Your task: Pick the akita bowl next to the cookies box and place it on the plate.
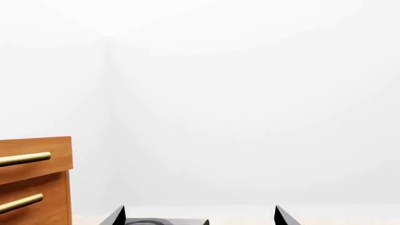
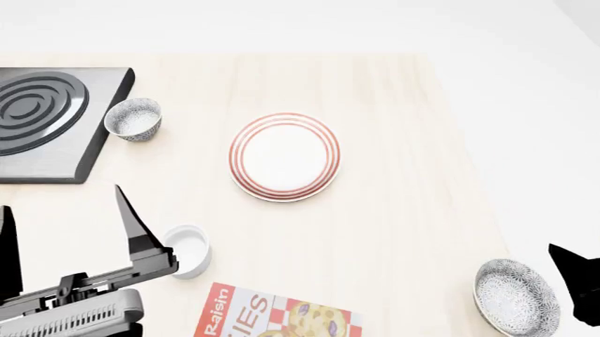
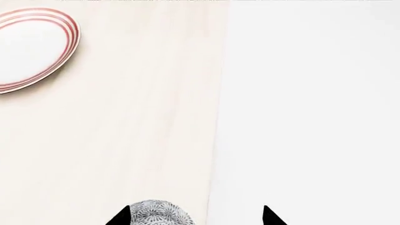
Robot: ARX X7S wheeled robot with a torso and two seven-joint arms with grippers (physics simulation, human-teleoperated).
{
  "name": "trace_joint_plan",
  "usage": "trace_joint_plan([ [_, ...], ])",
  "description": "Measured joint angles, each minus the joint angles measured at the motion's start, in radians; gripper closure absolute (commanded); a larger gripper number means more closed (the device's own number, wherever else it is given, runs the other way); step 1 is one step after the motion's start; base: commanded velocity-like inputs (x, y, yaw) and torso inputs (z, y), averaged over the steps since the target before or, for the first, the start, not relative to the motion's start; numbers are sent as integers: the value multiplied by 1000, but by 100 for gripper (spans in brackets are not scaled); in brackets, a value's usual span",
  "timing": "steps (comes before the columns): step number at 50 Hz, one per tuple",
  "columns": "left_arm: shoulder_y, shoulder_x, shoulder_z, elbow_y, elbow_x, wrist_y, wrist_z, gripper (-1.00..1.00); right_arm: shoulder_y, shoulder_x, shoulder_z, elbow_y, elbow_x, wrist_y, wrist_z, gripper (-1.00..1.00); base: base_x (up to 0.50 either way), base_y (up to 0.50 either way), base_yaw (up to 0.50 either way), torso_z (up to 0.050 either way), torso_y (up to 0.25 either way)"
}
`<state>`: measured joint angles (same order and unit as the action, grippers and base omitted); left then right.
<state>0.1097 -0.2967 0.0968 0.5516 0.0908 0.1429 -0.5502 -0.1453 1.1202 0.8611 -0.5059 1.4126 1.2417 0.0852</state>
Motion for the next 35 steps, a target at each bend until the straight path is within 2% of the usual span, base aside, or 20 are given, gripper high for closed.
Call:
trace_joint_plan([
  [35, -3, -14, 12, -23, 1, 14, -15, -100, -115, -57, 47, -21, -167, -38, -105, -100, 0, 0, 0, 0, 0],
])
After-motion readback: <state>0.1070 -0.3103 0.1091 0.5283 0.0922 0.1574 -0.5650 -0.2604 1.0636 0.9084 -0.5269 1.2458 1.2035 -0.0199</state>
